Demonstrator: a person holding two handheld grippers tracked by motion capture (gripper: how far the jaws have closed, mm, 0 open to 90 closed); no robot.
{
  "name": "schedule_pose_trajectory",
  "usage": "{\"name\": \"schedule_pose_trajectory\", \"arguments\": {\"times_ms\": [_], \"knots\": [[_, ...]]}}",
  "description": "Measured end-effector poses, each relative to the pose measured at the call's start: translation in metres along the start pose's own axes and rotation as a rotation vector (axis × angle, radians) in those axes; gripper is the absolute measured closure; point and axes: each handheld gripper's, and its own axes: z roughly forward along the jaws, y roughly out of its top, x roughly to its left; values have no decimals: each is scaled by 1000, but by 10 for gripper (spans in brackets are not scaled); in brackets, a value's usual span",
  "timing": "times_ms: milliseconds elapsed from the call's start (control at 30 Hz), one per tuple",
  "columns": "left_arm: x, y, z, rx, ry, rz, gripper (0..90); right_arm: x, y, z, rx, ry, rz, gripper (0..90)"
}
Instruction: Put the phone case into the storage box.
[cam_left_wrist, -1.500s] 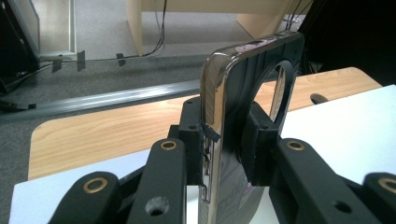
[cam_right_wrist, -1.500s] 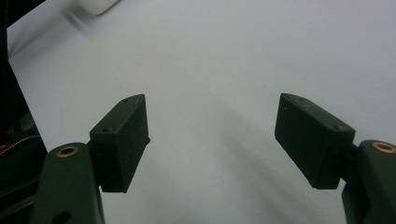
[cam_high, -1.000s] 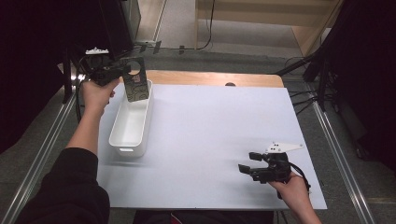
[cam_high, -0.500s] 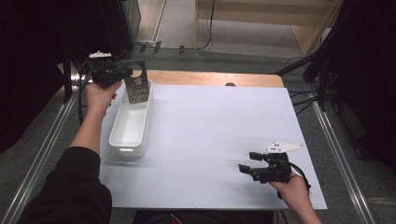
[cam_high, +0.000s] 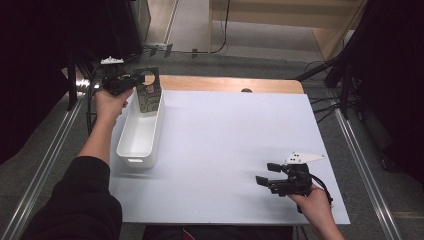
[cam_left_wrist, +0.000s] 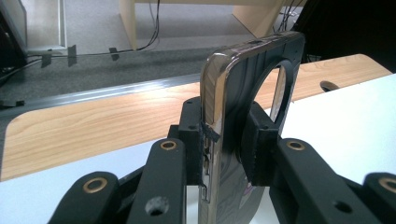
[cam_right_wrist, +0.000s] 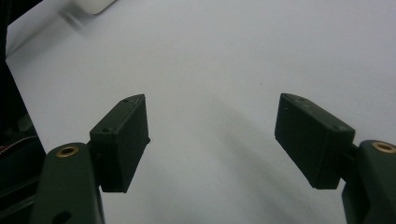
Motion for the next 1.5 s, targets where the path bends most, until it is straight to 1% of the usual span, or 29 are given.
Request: {"name": "schedule_pose_trajectory", "arguments": {"times_ms": [233,433,600,733,867,1100,1333,1367,1433,1500], "knots": [[-1,-2,5,8,9,12,724,0,0,0,-2,1,0,252],[0,-3,7,5,5,20,722,0,0,0,-1,0,2,252],[2,-3,9,1,11,24,719,0,0,0,-1,2,4,252],[3,-5,11,8,8,13,715,0,0,0,-1,1,3,252],[4,-6,13,14,13,13,712,0,0,0,-2,-1,4,252],[5,-7,15,15,22,7,707,0,0,0,-1,0,4,252],[6,-8,15,9,20,-1,697,-1,0,0,-2,0,6,252],[6,-8,15,7,19,-6,688,-1,0,0,-4,0,4,252],[7,-7,16,13,20,-21,635,0,0,0,-2,1,5,252],[7,-8,17,18,20,-32,606,0,0,0,-3,2,6,252]]}}
